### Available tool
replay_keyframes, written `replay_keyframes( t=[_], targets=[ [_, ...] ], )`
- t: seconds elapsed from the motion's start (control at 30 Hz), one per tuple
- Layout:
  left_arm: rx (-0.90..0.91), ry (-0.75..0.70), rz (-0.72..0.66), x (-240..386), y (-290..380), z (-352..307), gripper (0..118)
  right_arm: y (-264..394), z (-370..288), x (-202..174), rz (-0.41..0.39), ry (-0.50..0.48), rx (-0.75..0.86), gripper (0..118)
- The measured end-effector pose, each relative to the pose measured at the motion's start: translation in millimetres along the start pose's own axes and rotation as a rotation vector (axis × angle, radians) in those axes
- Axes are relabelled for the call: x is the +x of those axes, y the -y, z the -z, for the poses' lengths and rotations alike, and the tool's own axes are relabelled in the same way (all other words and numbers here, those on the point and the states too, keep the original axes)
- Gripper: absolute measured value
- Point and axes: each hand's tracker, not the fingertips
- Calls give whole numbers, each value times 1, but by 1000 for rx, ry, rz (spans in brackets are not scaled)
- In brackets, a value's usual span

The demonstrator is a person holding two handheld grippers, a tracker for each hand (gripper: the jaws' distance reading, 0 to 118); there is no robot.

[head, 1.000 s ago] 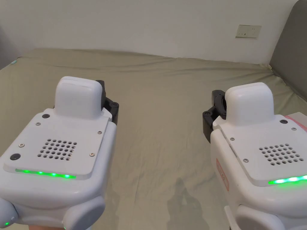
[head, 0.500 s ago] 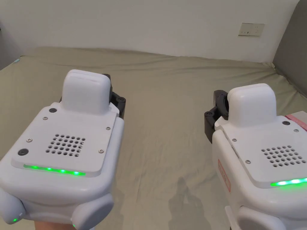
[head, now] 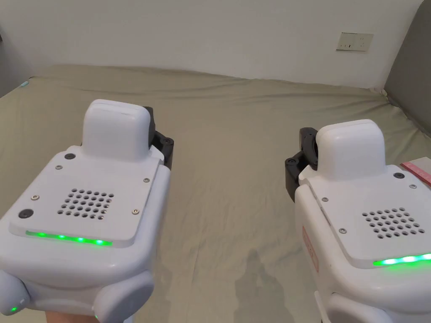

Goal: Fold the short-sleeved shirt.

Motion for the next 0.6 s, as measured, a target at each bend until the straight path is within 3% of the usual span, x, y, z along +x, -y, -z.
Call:
replay_keyframes(
  t=[0.47,0.5,0.57,0.6],
  targets=[
    [1,12,20,2,1,1,0,-2,-1,2,-2,20,16,4],
    [0,11,20,2,1,1,0,-1,0,2,-2,21,18,15],
    [-4,9,18,2,2,1,31,0,2,3,-8,20,19,89],
    [-11,14,14,1,2,2,52,1,4,3,-13,-21,16,112]
  ],
)
